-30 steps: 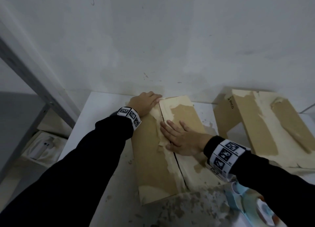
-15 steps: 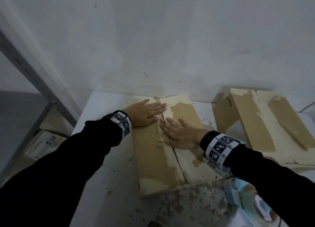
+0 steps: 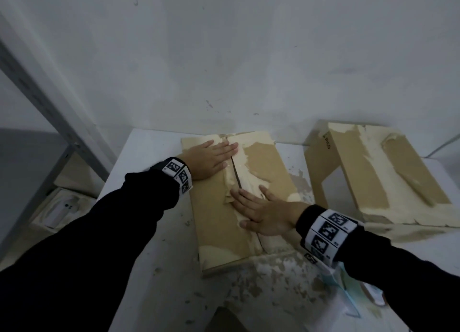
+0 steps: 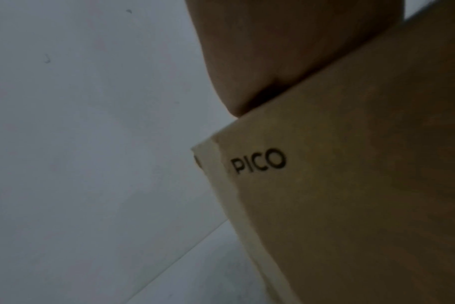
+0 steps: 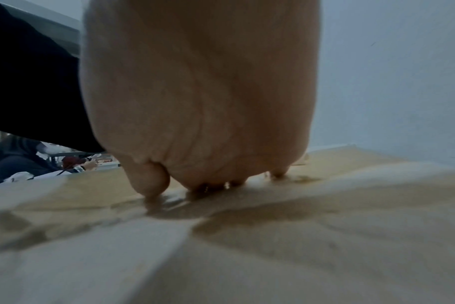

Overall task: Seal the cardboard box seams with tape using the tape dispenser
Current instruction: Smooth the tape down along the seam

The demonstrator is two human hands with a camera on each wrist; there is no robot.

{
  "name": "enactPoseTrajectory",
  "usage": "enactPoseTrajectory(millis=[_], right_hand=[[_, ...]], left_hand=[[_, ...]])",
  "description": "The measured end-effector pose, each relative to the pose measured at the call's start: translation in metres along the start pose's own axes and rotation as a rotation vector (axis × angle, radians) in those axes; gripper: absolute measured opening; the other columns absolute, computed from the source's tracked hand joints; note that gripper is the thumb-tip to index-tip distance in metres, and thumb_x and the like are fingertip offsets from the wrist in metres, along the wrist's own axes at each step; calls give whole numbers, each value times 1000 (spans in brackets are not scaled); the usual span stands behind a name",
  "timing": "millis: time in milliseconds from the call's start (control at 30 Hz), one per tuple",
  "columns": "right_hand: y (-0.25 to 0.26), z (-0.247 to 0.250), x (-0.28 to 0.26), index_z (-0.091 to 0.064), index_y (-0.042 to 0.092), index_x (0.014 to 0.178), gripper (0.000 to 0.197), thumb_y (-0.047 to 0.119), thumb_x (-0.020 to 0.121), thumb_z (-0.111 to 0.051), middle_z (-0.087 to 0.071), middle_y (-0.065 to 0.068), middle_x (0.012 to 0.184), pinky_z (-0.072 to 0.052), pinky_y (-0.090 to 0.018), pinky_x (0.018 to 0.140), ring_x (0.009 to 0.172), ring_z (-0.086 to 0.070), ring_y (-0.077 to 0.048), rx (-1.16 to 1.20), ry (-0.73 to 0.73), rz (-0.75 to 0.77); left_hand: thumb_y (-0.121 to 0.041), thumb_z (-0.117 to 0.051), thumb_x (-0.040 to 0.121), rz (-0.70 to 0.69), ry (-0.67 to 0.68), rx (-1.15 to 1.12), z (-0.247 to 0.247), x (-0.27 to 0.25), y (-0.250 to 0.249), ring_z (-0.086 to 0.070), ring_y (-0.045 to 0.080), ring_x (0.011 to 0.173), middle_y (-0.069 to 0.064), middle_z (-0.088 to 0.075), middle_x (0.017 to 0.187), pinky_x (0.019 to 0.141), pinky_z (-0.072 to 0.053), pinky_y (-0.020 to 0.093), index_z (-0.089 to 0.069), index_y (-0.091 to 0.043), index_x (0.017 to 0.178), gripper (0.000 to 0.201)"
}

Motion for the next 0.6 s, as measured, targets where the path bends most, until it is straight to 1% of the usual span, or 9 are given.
enactPoseTrajectory(millis=[33, 100, 167, 200, 233, 267, 333, 500, 600], right_hand=[[0, 1, 0, 19, 20, 150, 62, 45, 103, -12, 31, 4, 156, 19, -47, 114, 144, 25, -10, 9, 1, 3], [0, 1, 0, 19, 20, 150, 62, 45, 103, -14, 31, 4, 155, 18, -47, 115, 144, 25, -10, 22, 3, 12], [0, 1, -2, 19, 20, 150, 63, 45, 103, -15, 31, 3, 155, 18, -46, 116, 143, 26, -10, 30, -4, 14], [1, 1, -2, 19, 19, 150, 64, 45, 103, -15, 31, 2, 155, 18, -46, 116, 143, 27, -11, 35, -11, 12], [1, 2, -2, 20, 19, 149, 65, 46, 103, -16, 31, 1, 155, 18, -45, 116, 143, 27, -12, 44, -22, 9], [0, 2, -2, 21, 18, 149, 67, 47, 103, -17, 32, 0, 155, 17, -44, 115, 143, 27, -13, 54, -39, 5], [-2, 4, -2, 24, 15, 148, 73, 50, 101, -20, 31, -3, 155, 16, -41, 115, 144, 27, -15, 75, -90, -15], [-5, -1, -5, 23, 11, 148, 76, 51, 101, -21, 30, -6, 156, 12, -41, 117, 145, 24, -18, 83, -77, -75], [7, -14, -15, 22, 10, 148, 73, 46, 102, -22, 31, -6, 155, 11, -45, 118, 145, 25, -19, 61, -9, -19]], left_hand=[[-24, -23, 100, -16, -79, 54, 7, -2, -5, -28, 13, 141, 6, -20, 156, 111, -30, 35, -25, -10, 147, 49], [-12, -29, 88, -48, -136, 159, 8, -5, -20, -59, 15, 116, 11, -50, 139, 86, -52, 31, -55, -6, 129, 49], [-7, -36, 80, -34, -203, 137, 6, -11, -36, -67, 17, 99, 11, -56, 133, 73, -55, 28, -60, -8, 123, 49], [-6, -45, 81, -63, -235, 96, 5, -14, -48, -66, 20, 103, 13, -53, 136, 76, -55, 30, -56, -7, 128, 48], [-7, -52, 82, -90, -269, 16, 4, -17, -59, -59, 26, 115, 15, -45, 142, 85, -52, 34, -47, -6, 135, 53], [-9, -54, 86, -101, -223, -92, 1, -20, -66, -46, 29, 129, 15, -34, 149, 98, -44, 37, -35, -7, 142, 59], [-13, -42, 95, -45, -110, -193, -6, -22, -66, -20, 24, 144, 6, -15, 157, 112, -23, 33, -16, -14, 148, 59], [-30, -8, 93, -29, -125, -167, -6, -21, -59, -18, 17, 144, -1, -14, 158, 112, -19, 31, -13, -22, 149, 58], [-23, -18, 98, 15, -68, -180, -9, -21, -57, -15, 14, 145, -5, -11, 158, 114, -15, 31, -13, -26, 149, 52]])
Point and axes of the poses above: each hand's wrist, its own x-axis towards the middle knuckle, its own z-axis out of the back of the hand, y = z × x, the point moved 8 cm from there along x, towards the middle knuckle
